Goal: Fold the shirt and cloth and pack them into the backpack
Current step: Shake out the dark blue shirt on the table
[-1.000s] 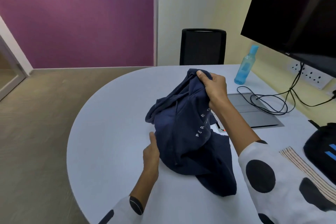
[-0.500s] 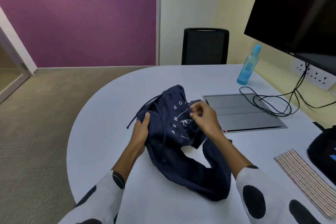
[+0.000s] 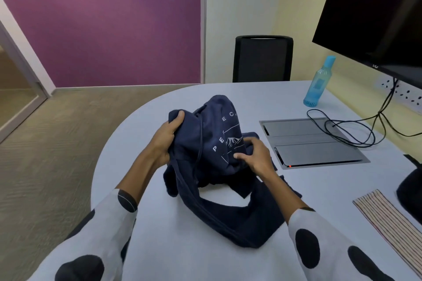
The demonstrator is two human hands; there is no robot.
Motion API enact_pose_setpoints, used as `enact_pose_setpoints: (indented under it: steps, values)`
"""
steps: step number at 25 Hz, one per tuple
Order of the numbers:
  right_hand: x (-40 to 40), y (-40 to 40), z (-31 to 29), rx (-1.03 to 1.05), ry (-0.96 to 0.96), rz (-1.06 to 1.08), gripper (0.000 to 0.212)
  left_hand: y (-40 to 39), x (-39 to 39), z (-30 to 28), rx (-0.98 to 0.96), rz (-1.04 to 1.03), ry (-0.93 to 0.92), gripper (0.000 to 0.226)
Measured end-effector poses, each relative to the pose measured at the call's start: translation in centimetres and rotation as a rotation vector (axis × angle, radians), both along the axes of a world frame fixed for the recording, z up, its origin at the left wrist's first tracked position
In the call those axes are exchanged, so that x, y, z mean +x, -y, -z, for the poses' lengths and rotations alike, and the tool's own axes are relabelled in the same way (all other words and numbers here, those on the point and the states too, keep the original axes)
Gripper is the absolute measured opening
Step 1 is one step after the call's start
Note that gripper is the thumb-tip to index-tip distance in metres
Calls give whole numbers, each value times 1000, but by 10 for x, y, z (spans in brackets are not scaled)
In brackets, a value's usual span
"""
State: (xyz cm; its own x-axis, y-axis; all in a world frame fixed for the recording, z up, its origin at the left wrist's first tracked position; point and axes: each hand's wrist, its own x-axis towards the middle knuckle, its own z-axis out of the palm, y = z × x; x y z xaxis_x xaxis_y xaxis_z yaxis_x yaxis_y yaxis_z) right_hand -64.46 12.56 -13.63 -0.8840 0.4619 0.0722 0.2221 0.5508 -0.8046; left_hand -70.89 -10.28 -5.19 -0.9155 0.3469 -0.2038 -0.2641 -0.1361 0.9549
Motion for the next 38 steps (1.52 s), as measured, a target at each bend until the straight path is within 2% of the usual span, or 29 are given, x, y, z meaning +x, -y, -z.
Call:
enact_pose_setpoints:
  steps: [2,3,6,7,11,13,15,17,18,20,22,25,28,30,32,35,38]
  values:
    - [-2,-2,-5,-93,77,-31,17,1,-6,-10,-80,30,-68,30]
    - [-5,-6,-5,-111,61,-6,16,4,-10,-14,-155,46,-121,30]
    - [-3,-29,-21,-282,-138,102,41,25,-32,-17,-467,119,-291,36]
    - [-2,-37,-31,-353,-219,130,42,31,-39,-18,-552,142,-346,36]
    - [6,-49,-75,-521,-408,84,23,38,-72,-25,-723,219,-656,38]
    - [11,-46,-80,-574,-439,44,21,34,-87,-24,-764,242,-712,38]
    - [16,-42,-73,-615,-422,65,20,28,-92,-12,-794,289,-644,36]
    - [18,-38,-67,-646,-400,92,21,22,-85,10,-782,205,-534,40]
    - [19,-36,-65,-655,-392,93,22,17,-77,26,-762,62,-490,44]
    - [18,-30,-65,-684,-378,89,25,7,-49,62,-685,-289,-362,36]
    - [15,-24,-66,-719,-361,89,26,-5,-14,96,-583,-471,-79,51]
    - [10,-21,-72,-773,-356,85,22,-24,47,138,-335,-426,412,71]
    - [7,-20,-79,-787,-359,73,23,-41,82,148,-60,-178,765,66]
    - [6,-20,-83,-774,-364,80,24,-45,86,142,189,-97,828,62]
    - [7,-24,-88,-762,-374,124,25,-44,83,131,306,-78,783,52]
    - [5,-33,-101,-791,-391,215,27,-34,69,119,240,-96,672,38]
    - [-4,-38,-110,-728,-395,262,28,-20,46,93,190,-176,530,27]
